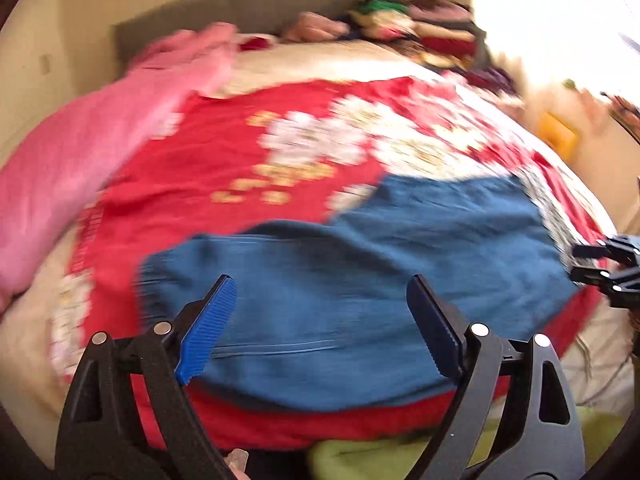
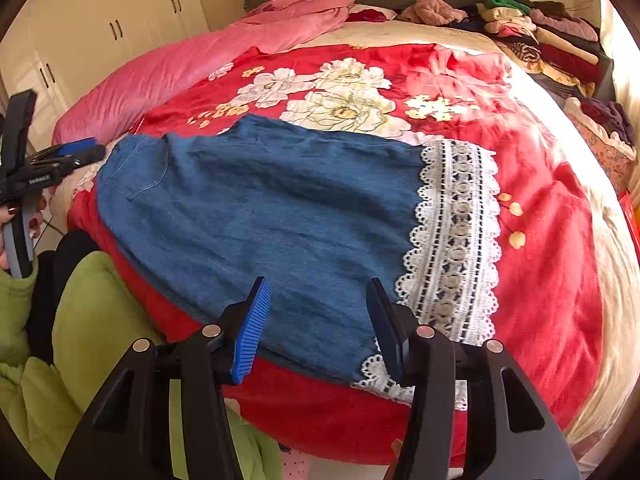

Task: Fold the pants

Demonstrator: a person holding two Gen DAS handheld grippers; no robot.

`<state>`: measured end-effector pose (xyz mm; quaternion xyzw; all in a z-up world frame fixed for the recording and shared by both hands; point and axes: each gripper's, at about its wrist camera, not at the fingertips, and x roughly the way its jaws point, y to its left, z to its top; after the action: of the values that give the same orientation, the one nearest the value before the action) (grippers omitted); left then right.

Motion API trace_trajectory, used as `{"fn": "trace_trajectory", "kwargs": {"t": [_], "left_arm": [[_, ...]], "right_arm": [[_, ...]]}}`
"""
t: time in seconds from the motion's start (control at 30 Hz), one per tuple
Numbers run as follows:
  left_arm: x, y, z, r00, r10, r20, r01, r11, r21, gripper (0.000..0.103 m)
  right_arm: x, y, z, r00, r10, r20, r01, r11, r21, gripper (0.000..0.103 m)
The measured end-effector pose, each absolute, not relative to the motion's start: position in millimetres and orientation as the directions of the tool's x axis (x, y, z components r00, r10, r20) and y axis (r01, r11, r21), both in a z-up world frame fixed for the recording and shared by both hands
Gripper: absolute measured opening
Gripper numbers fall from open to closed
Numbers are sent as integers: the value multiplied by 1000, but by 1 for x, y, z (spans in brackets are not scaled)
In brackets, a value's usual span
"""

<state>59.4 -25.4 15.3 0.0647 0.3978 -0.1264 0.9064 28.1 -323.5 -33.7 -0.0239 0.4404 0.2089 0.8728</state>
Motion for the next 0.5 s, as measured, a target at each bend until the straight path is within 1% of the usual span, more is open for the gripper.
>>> {"fn": "trace_trajectory", "kwargs": {"t": [0.03,0.1,0.27,0.37,0.43,0.5], "left_arm": [[64,-46,10,625,-210,-752,329,944,10,80],[69,-70,3,614,-233,-754,375,927,19,81],[82,-108,-19,601,-213,-770,418,905,75,83],[81,-110,-43,550,-192,-812,424,903,73,83],[78,-107,-58,512,-172,-841,424,903,74,85],[75,-108,-66,489,-176,-854,435,898,64,85]], "right_arm": [[30,-321,-35,521,343,-782,-385,912,144,49],[34,-317,-35,522,341,-782,-376,915,147,49],[33,-308,-29,551,328,-767,-396,912,106,49],[37,-312,-43,510,317,-800,-379,917,122,49],[39,-314,-63,435,321,-841,-355,920,167,49],[34,-315,-75,417,323,-850,-343,922,183,50]]}}
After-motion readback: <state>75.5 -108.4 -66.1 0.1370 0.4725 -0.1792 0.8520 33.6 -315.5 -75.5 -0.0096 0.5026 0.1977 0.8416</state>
